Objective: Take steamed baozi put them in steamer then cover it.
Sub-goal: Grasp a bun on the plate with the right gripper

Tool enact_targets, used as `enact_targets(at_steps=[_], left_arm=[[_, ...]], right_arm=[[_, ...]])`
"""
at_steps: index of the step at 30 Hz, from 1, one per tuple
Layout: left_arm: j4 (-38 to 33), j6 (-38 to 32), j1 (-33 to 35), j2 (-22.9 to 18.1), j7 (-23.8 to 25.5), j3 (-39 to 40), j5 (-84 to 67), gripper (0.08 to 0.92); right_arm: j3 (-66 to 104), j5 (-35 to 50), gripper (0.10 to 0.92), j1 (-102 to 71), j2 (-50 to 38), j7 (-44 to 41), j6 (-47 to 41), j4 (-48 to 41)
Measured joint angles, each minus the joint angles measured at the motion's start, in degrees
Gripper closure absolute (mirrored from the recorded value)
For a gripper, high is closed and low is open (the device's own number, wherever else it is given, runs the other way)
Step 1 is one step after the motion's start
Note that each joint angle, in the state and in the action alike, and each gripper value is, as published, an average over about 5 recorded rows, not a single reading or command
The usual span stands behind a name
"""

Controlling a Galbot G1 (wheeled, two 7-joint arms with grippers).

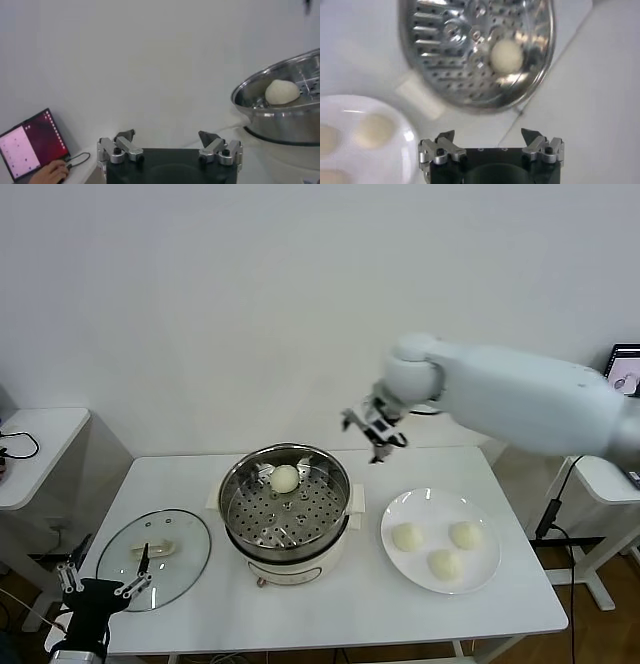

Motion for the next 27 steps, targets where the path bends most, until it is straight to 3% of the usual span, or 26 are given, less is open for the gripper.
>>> enact_targets(at_steps=[12,27], left_arm=[[0.1,0.7,-0.7,0.5,0.3,0.1,0.6,0.177],[0.7,0.8,-0.8,0.5,0.3,-0.7,0.6,0.177]], right_arm=[[10.0,-5.0,0.202,-17.8,-10.8,1.1,-3.7,4.7],[15.5,-10.3,0.202,-29.9,-5.5,2.1,-4.2,-3.4]])
